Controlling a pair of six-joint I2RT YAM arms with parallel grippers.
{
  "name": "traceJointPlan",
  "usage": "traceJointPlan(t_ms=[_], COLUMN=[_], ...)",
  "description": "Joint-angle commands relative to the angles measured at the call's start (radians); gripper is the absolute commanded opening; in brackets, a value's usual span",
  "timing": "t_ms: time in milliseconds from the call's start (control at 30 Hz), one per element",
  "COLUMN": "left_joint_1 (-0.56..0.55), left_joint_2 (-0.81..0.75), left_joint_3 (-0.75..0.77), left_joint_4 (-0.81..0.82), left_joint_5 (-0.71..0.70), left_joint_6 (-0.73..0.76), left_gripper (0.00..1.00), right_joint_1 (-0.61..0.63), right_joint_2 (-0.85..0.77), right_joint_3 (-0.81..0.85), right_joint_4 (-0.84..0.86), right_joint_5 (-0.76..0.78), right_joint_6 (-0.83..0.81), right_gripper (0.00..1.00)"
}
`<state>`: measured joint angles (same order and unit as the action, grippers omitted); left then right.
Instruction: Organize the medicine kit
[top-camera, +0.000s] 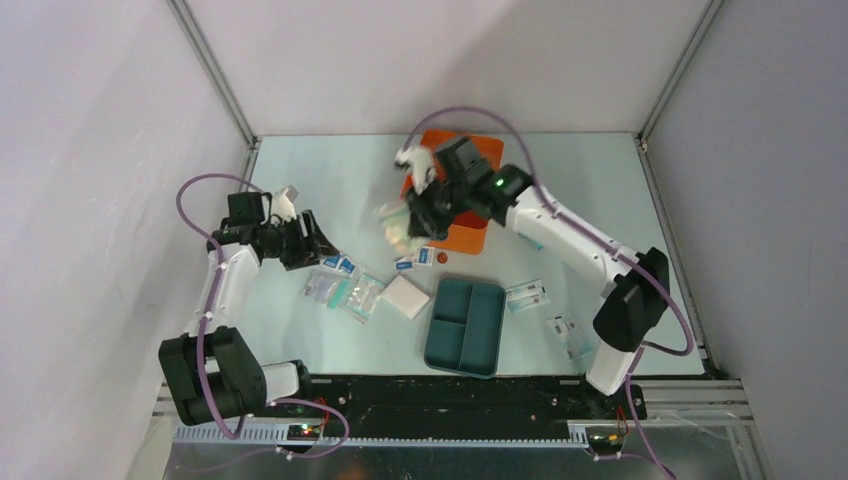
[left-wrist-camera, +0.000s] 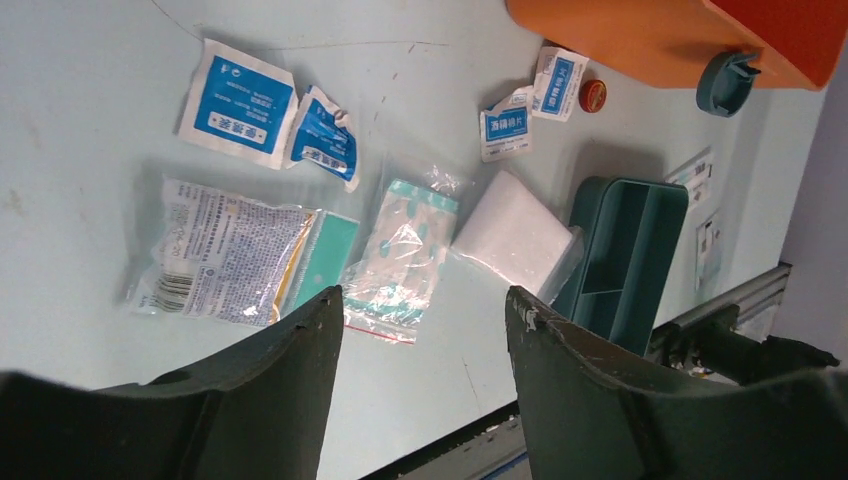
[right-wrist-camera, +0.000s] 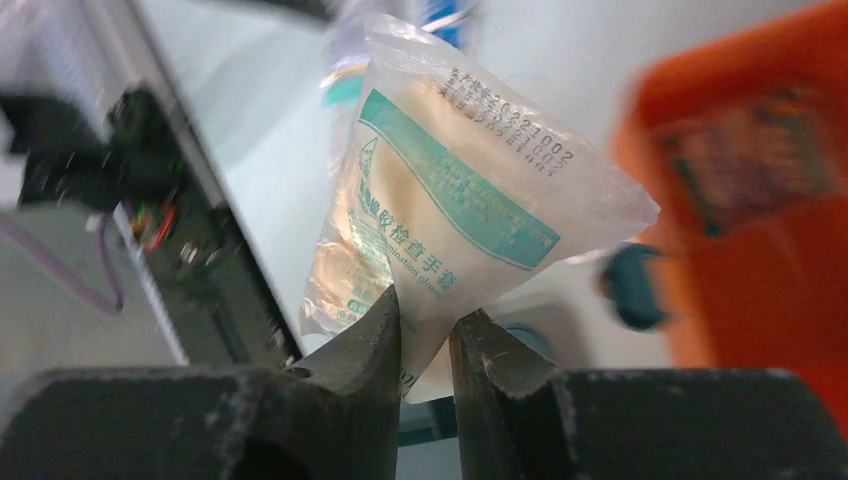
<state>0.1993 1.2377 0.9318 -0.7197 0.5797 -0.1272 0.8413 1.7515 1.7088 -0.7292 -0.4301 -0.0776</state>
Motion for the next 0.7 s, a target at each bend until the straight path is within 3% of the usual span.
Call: traceJointPlan(t_ms=[0,200,433,667], left_joint_1=[-0.01,-0.015,-0.015,-0.016], left_joint_2=[0.003,-0.048,-0.093,-0.091], left_joint_3=[0.029,0.015,-0.011,-0.012], left_joint_4=[0.016,0.015,0.014,0.015], left_joint_5=[0.07,0.038,0.014,-0.001], left_joint_6=[-0.021,-0.009,0.002,0.006], left_gripper=[0.66,0.67,0.68,0.68], right_joint_1=[-0.171,-0.307,-0.309,-0.31], right_joint_2=[0.001,0.14,0.304,0.351], right_joint_3=[0.106,0.204,0.281,0.303], right_joint_4=[0.058,0.078,0.07,0.106], right_joint_5=[0.093,0.08,0.068,0.113], right_joint_6=[0.139,0.279,0.355,0.486], right_gripper=[0.27,0.27,0.27,0.27])
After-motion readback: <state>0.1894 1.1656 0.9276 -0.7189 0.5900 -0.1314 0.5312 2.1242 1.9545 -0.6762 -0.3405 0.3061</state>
